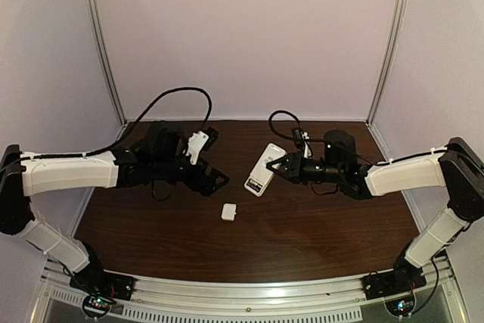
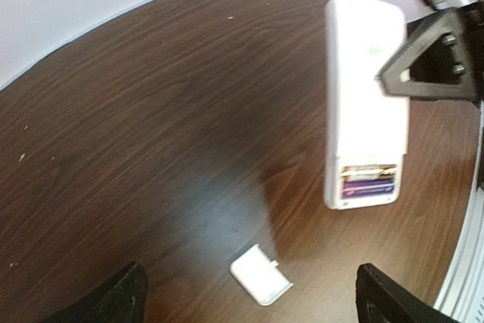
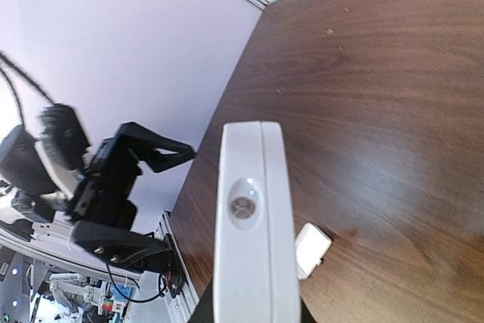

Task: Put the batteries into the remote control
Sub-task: Move the right arm with the battery cover to the center of the board, then pass from the right arm to the left

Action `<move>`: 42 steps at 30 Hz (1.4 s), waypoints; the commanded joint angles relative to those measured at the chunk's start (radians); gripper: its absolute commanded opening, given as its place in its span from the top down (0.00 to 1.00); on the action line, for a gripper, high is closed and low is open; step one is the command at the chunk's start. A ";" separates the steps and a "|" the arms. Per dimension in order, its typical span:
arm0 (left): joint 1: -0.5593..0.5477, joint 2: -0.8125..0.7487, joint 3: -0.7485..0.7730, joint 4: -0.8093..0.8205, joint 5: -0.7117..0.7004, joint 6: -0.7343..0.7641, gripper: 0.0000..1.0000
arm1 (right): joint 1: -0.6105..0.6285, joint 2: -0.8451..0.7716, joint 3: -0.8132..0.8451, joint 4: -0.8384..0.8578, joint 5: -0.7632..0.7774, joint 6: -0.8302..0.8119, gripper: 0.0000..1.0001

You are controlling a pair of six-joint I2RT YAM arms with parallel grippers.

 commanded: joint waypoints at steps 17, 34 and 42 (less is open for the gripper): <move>-0.275 0.350 0.251 0.188 -0.075 -0.113 0.02 | 0.034 -0.159 -0.262 0.142 0.123 0.177 1.00; -0.283 0.489 0.372 0.145 -0.060 -0.103 0.22 | 0.040 -0.177 -0.296 0.164 0.115 0.197 1.00; -0.284 0.498 0.380 0.135 -0.007 -0.078 0.53 | 0.032 -0.180 -0.316 0.162 0.122 0.204 0.78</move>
